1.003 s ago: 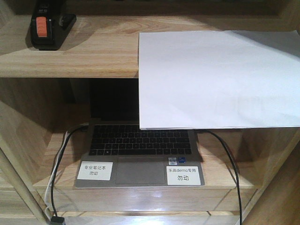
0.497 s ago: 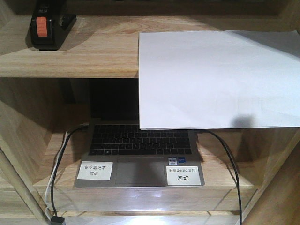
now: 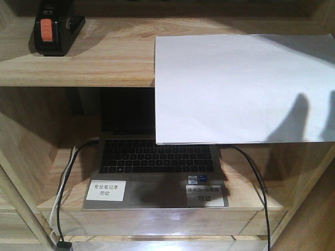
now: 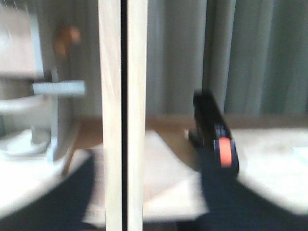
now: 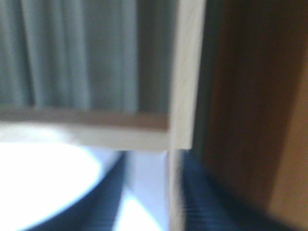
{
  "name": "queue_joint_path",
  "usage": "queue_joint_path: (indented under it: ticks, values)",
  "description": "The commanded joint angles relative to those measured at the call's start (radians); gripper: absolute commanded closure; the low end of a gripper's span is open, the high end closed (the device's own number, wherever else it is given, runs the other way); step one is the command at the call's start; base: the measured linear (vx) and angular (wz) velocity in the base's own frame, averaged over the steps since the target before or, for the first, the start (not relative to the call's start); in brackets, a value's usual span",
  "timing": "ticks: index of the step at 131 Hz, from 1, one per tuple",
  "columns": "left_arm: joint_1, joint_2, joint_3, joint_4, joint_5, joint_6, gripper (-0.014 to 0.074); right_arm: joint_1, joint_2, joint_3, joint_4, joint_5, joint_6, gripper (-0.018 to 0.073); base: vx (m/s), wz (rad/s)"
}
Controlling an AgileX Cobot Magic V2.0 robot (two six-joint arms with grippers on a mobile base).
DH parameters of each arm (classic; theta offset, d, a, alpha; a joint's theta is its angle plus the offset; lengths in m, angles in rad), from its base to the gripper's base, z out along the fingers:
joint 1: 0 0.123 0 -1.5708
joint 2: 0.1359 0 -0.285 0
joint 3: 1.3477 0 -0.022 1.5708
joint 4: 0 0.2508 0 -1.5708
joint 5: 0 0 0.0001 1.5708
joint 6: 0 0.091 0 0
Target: Grab stapler and paper to desk for stapling
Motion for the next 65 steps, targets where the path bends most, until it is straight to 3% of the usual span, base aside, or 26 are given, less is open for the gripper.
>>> queue_joint_path:
  ticks: [1, 9, 42, 65]
  values:
    - [-0.003, 0.014, -0.023, -0.006, -0.051, -0.009, -0.0122, 0.000, 0.014, -0.024, 0.010, -0.065, -0.003, -0.0062, 0.00, 0.00]
    - [-0.003, 0.014, -0.023, -0.005, -0.050, -0.009, -0.0137, 0.000, 0.014, -0.024, 0.010, -0.065, -0.004, -0.0173, 0.00, 0.00]
    - [-0.004, 0.014, -0.023, -0.006, -0.031, -0.009, -0.0124, 0.000, 0.014, -0.024, 0.010, -0.066, -0.004, -0.0149, 0.00, 0.00]
    - [-0.102, 0.014, -0.023, -0.005, -0.046, -0.008, -0.0120, 0.000, 0.014, -0.024, 0.011, -0.066, -0.004, -0.0103, 0.00, 0.00]
